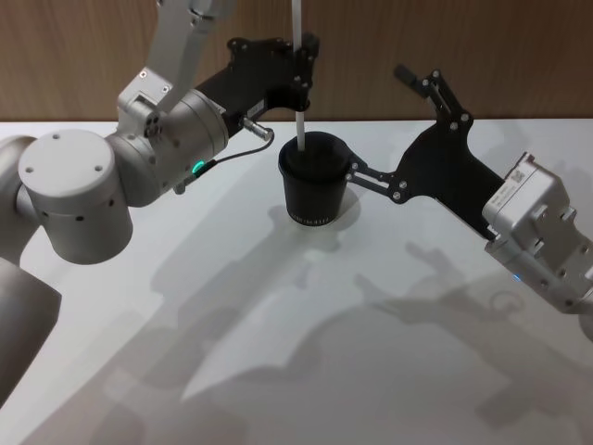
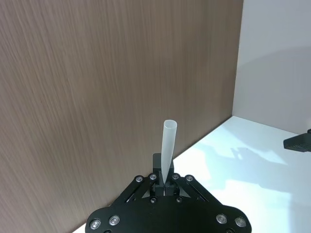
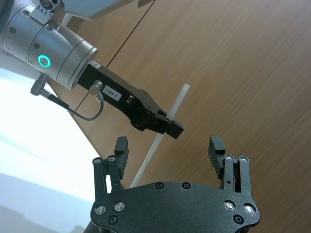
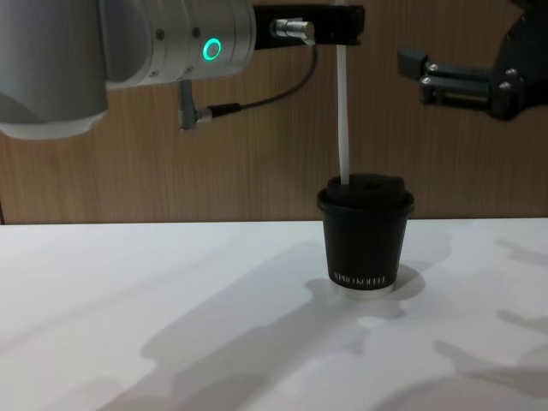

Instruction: Pick up the straw with one hand, pass it to the other hand, and insert it into the cup.

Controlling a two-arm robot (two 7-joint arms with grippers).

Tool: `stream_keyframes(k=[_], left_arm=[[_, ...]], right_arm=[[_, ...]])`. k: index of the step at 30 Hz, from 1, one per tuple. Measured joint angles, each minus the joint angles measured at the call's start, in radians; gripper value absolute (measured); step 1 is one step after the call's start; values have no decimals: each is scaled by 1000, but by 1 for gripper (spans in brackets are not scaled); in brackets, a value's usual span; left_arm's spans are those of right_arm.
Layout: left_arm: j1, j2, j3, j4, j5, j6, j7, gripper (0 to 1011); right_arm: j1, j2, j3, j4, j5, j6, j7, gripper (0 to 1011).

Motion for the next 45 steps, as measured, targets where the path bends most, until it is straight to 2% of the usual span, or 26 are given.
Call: stream_keyframes(k=[7, 12, 14, 15, 23, 25, 26, 27, 32, 34, 38, 39, 43, 45], left_arm=[[2, -5, 3, -1, 11, 7, 4, 27], [3, -7, 4, -2, 14, 10, 5, 168], [3, -8, 4, -2, 16, 11, 6, 269], [3, -8, 4, -2, 16, 11, 6, 269], [4, -10, 5, -3, 19, 13, 7, 530], [4, -10, 5, -3, 20, 13, 8, 563], [4, -10, 5, -3, 20, 13, 8, 632], [5, -10, 5, -3, 20, 13, 7, 632], [11, -8, 3, -3, 20, 2, -4, 813], [14, -5, 2, -3, 20, -2, -6, 882], [28, 4, -3, -3, 19, -31, -23, 942], [33, 7, -5, -3, 19, -37, -27, 992], [53, 19, -12, -3, 20, -68, -35, 1002], [60, 23, -15, -4, 23, -76, -36, 1002]], right_arm=[[0, 0, 0, 0, 0, 0, 0, 1001], [0, 0, 0, 0, 0, 0, 0, 1001], [0, 0, 0, 0, 0, 0, 0, 1001], [0, 0, 0, 0, 0, 0, 0, 1001], [0, 0, 0, 0, 0, 0, 0, 1001], [0, 0, 0, 0, 0, 0, 0, 1001], [0, 0, 0, 0, 0, 0, 0, 1001], [0, 0, 0, 0, 0, 0, 0, 1001], [-1, -3, 2, -2, 4, 2, 0, 1001], [-2, -7, 5, -4, 12, 8, 0, 1001], [-5, -18, 13, -10, 38, 25, 0, 1001], [-5, -18, 13, -10, 38, 25, 0, 1001], [-8, -31, 21, -16, 70, 44, 0, 1001], [-12, -41, 28, -23, 100, 62, 0, 1001]])
